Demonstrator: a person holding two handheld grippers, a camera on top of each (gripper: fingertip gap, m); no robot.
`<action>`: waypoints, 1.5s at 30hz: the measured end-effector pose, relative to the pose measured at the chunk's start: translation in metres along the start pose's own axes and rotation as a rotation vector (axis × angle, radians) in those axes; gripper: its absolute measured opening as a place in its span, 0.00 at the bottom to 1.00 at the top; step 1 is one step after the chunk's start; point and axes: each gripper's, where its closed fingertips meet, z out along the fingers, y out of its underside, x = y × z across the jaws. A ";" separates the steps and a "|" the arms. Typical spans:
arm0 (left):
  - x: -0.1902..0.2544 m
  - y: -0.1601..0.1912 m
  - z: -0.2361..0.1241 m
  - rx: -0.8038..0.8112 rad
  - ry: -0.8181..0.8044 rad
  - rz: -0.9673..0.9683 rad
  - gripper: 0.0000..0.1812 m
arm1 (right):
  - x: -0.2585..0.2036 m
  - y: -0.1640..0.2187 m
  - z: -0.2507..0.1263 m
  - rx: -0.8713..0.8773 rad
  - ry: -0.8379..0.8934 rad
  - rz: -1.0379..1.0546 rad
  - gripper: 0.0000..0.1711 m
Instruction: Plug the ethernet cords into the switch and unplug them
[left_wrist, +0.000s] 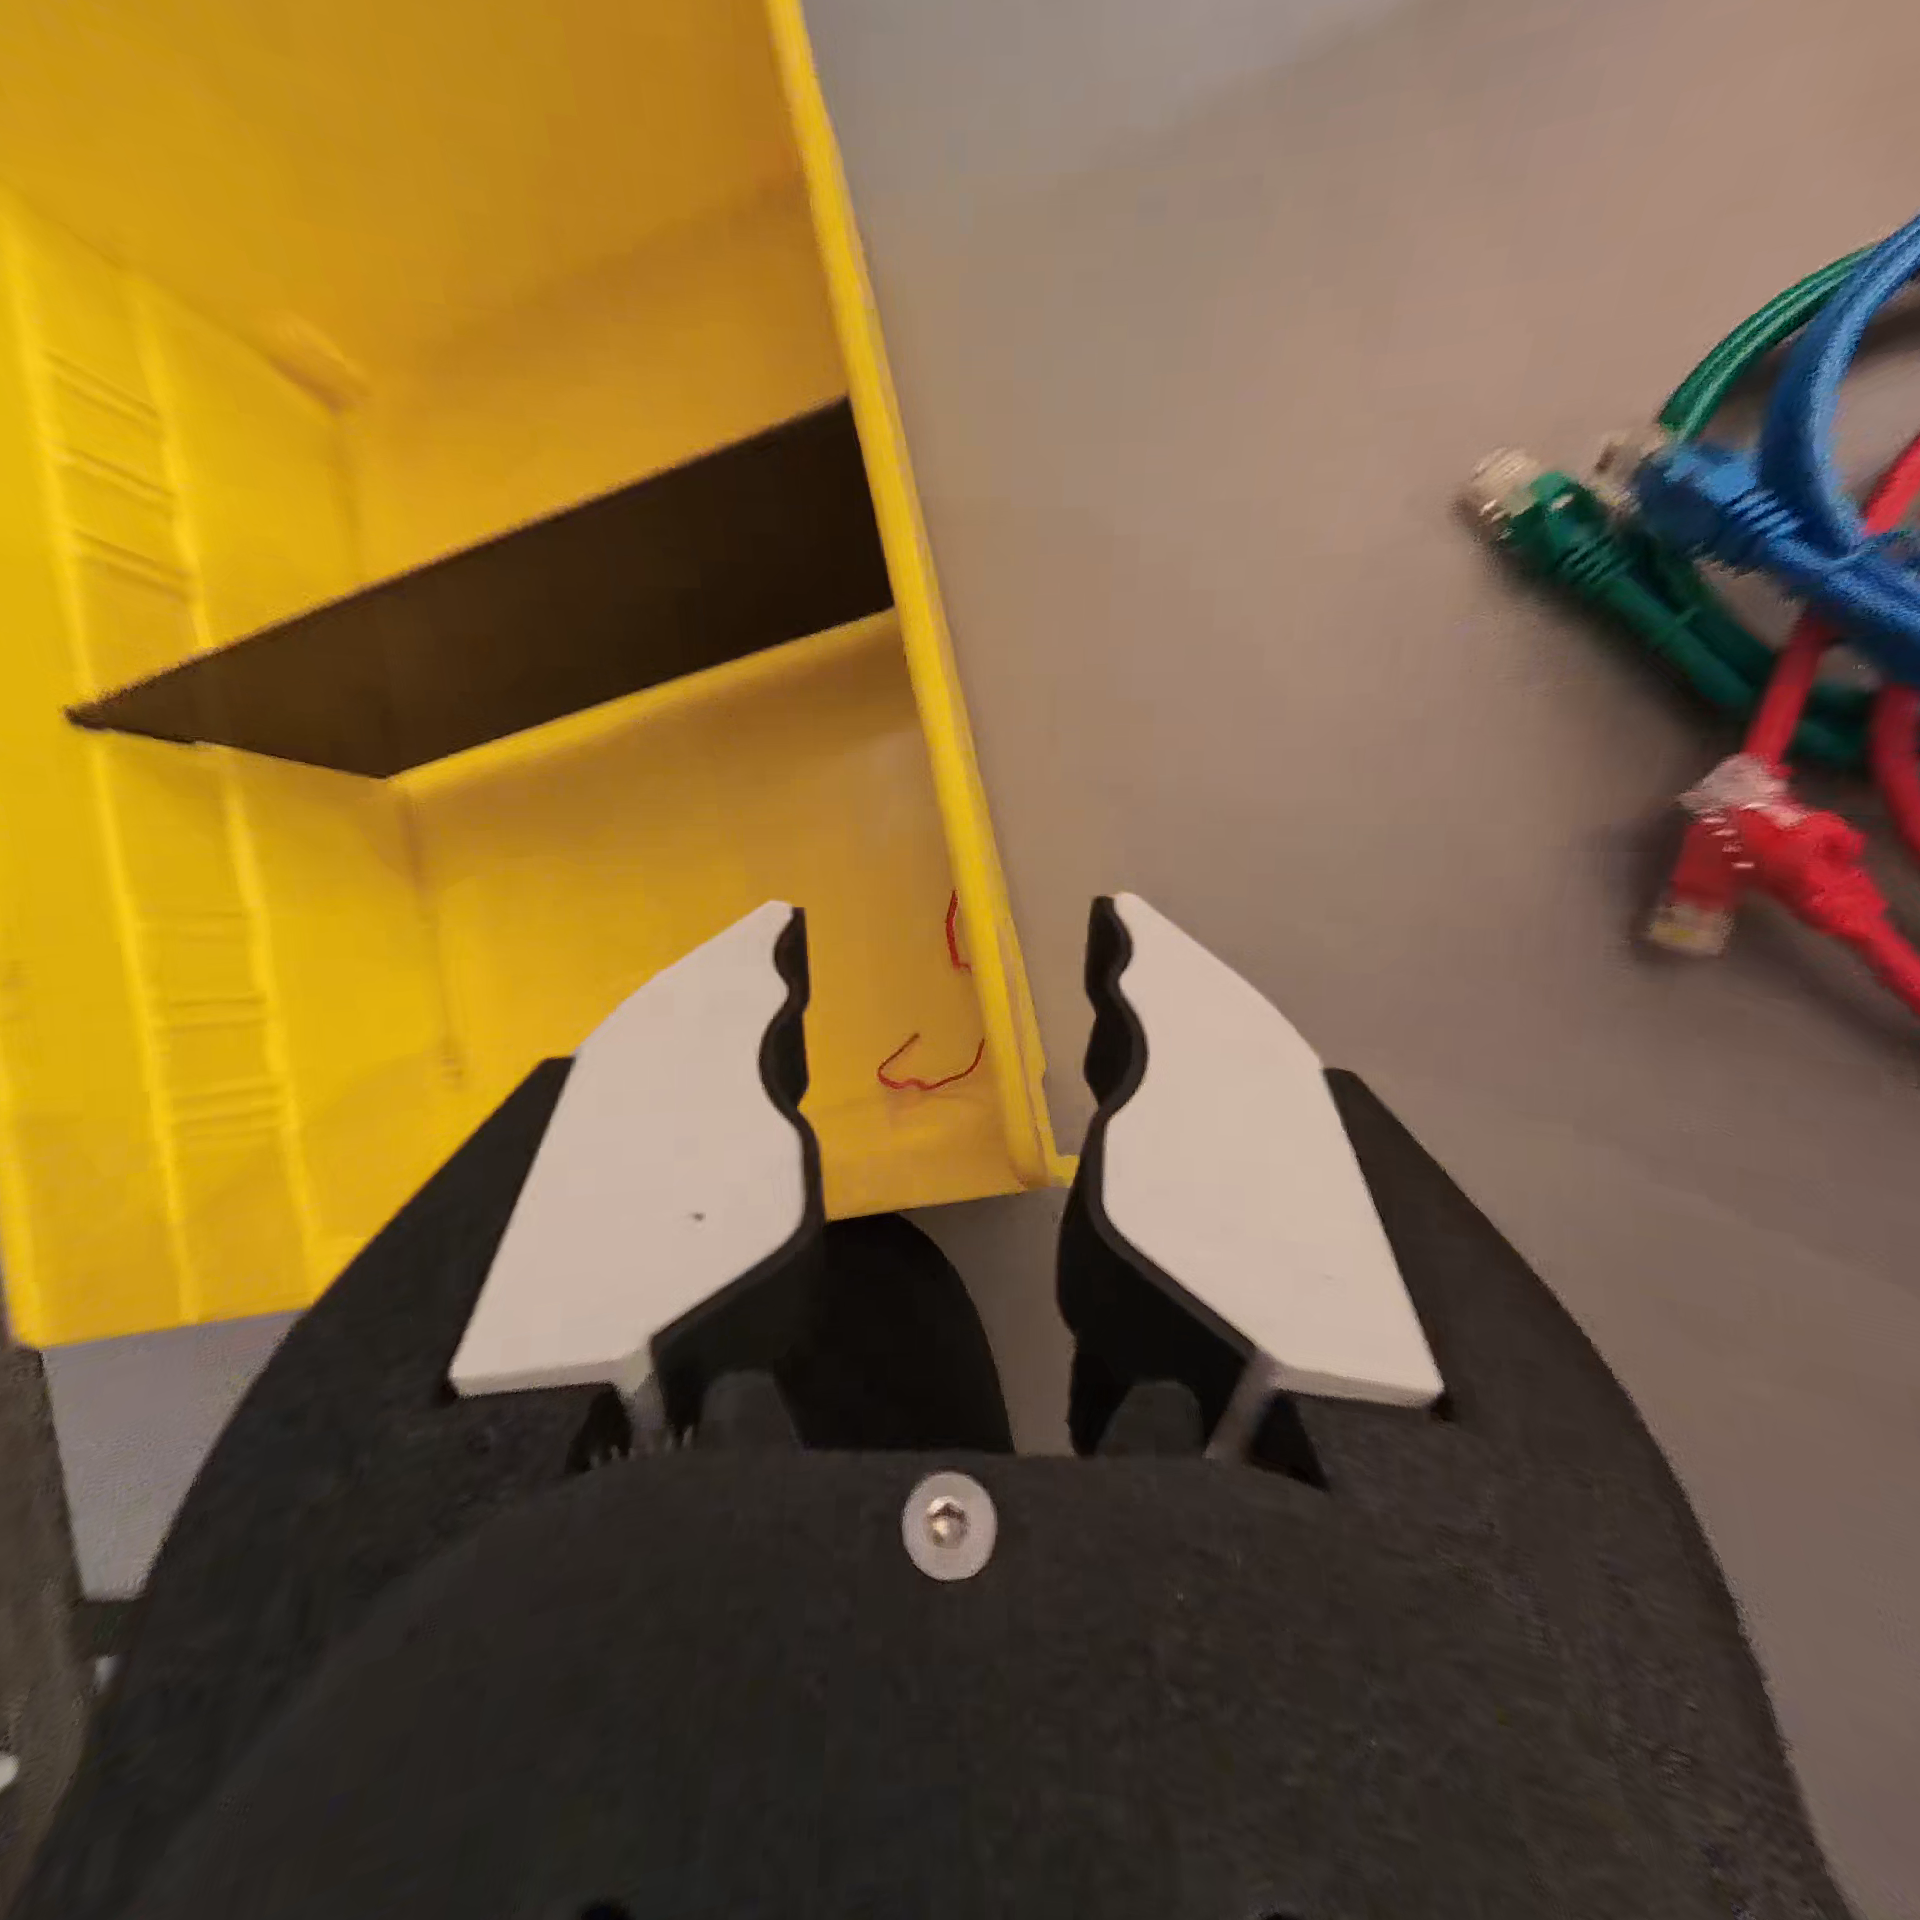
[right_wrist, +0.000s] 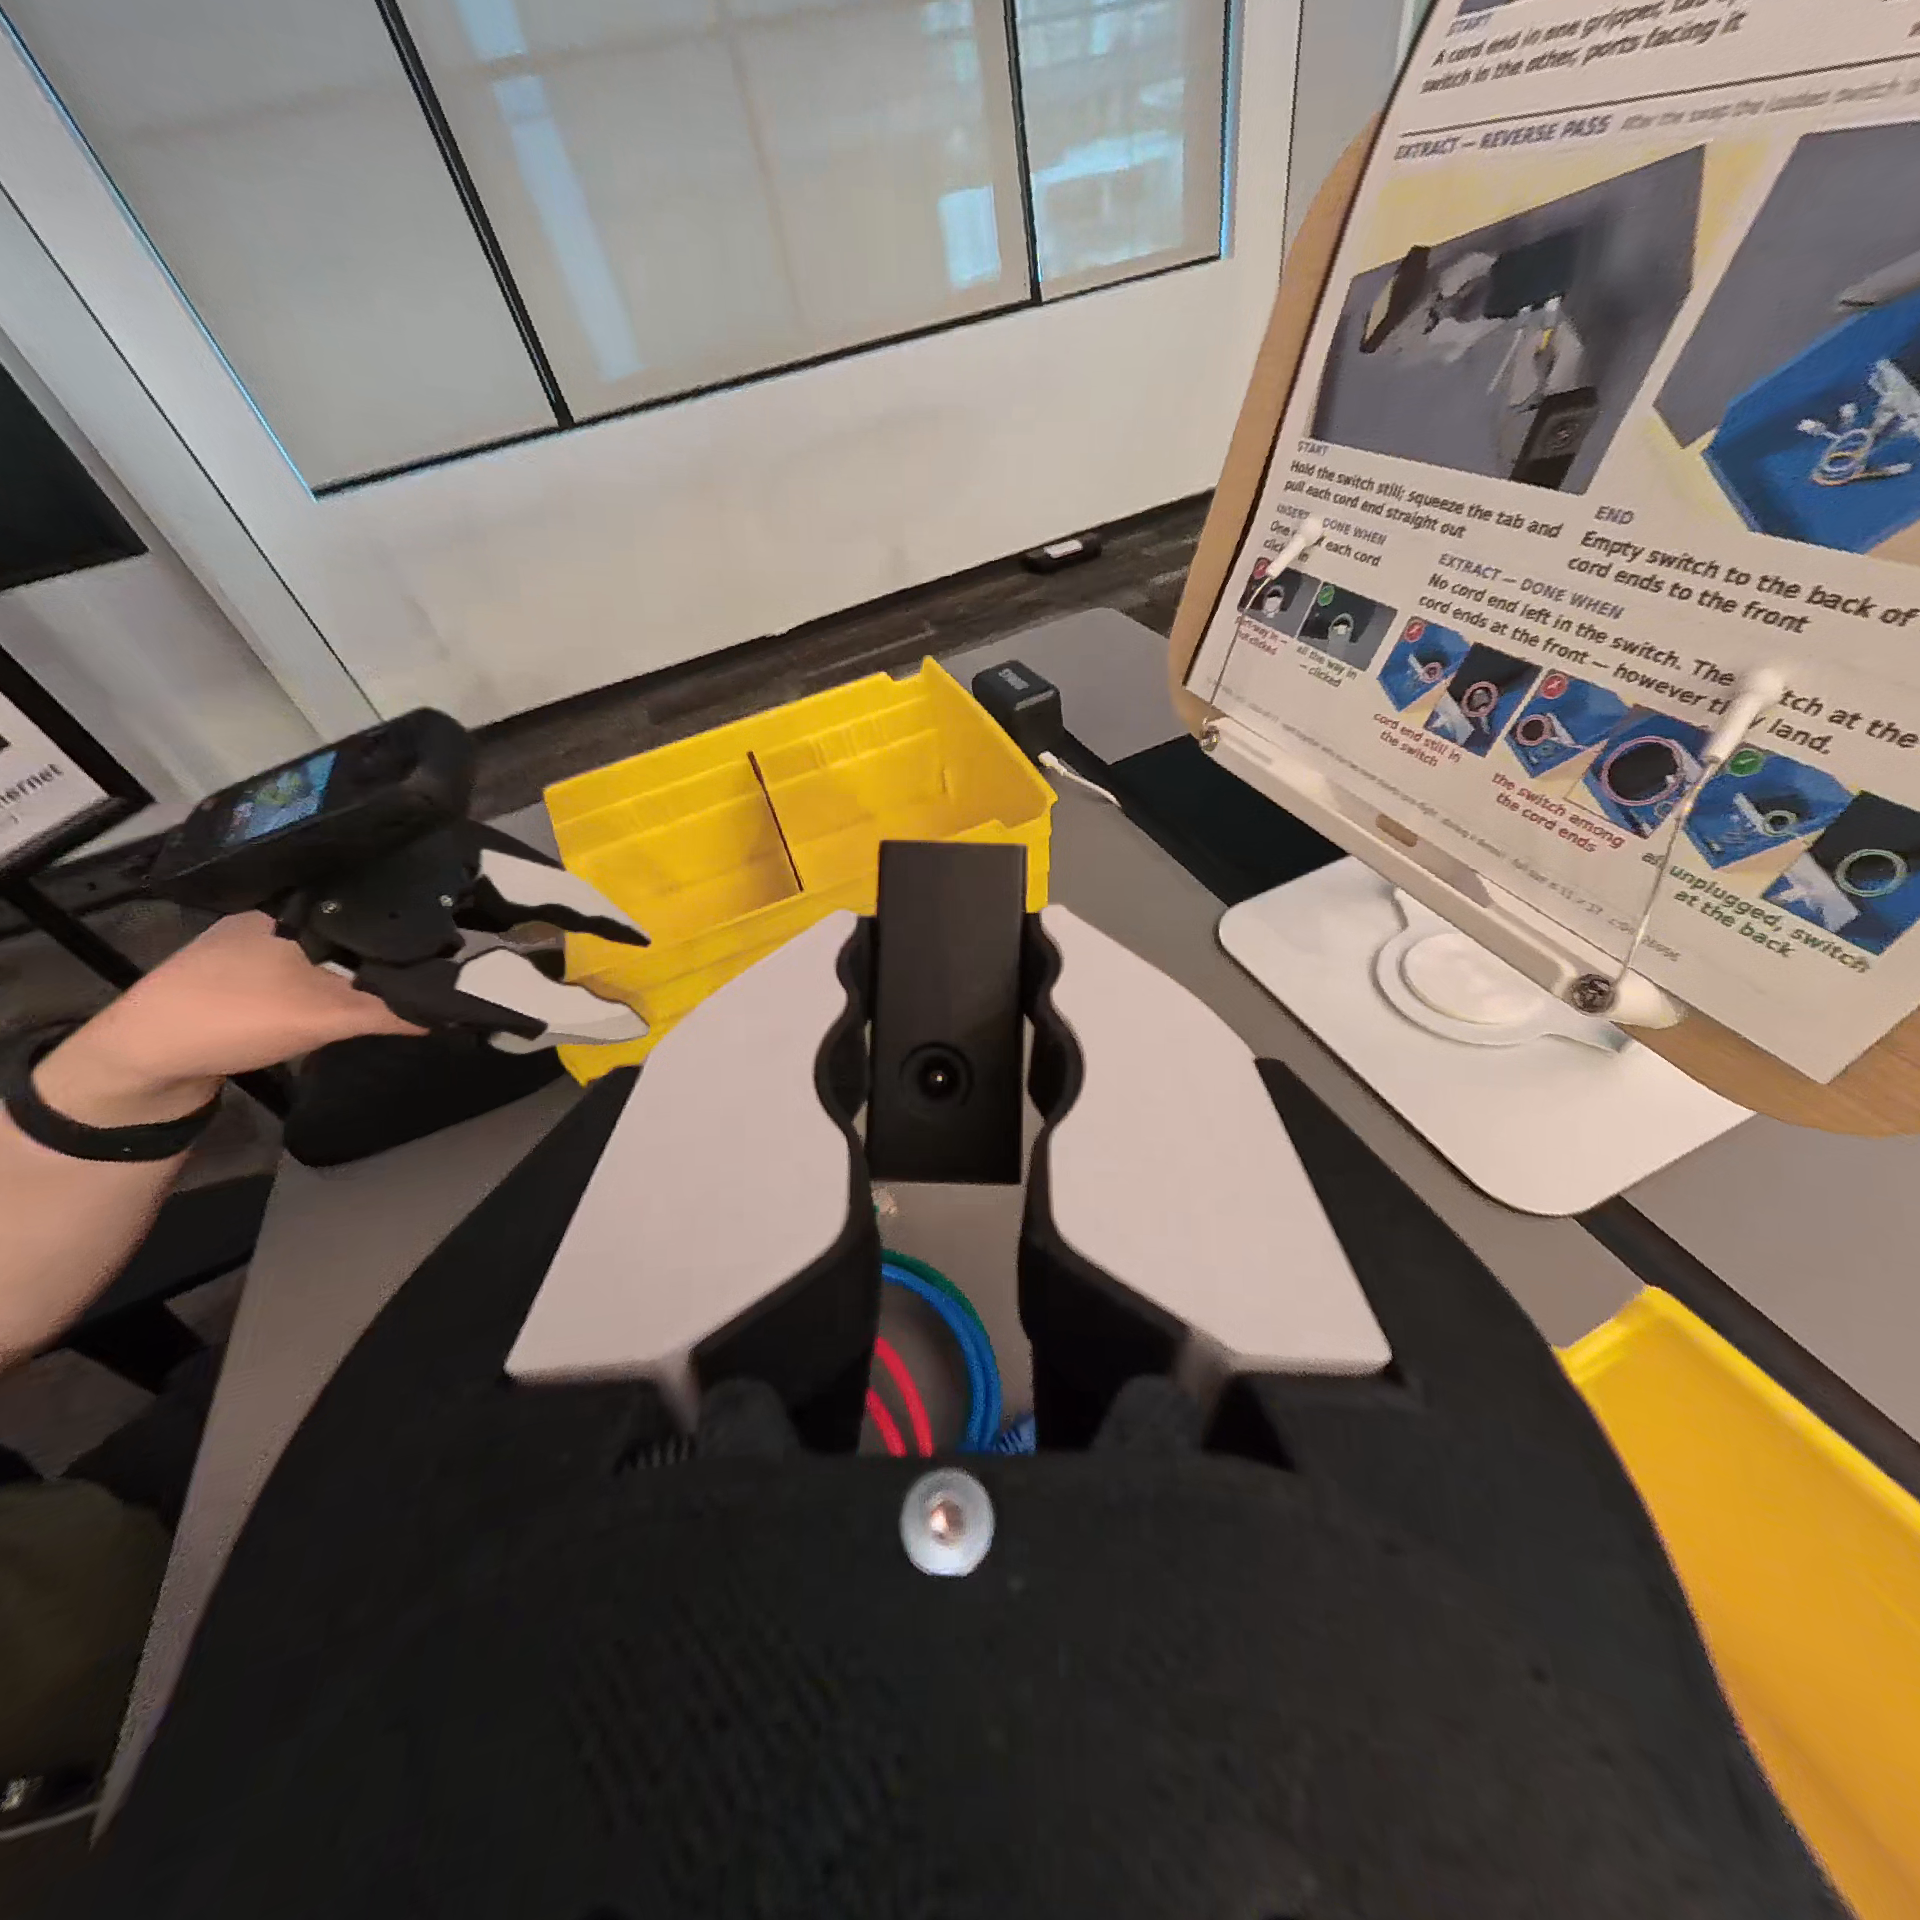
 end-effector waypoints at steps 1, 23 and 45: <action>0.000 0.006 0.008 -0.022 -0.005 -0.012 0.28 | -0.001 0.002 0.001 -0.014 0.003 -0.012 0.16; 0.030 -0.097 -0.105 0.879 0.250 -0.092 0.26 | -0.114 -0.018 -0.002 0.207 -0.501 -0.325 0.16; 0.135 -0.125 -0.174 1.166 0.640 0.584 0.15 | -0.147 0.023 0.007 0.068 -0.577 -0.613 0.29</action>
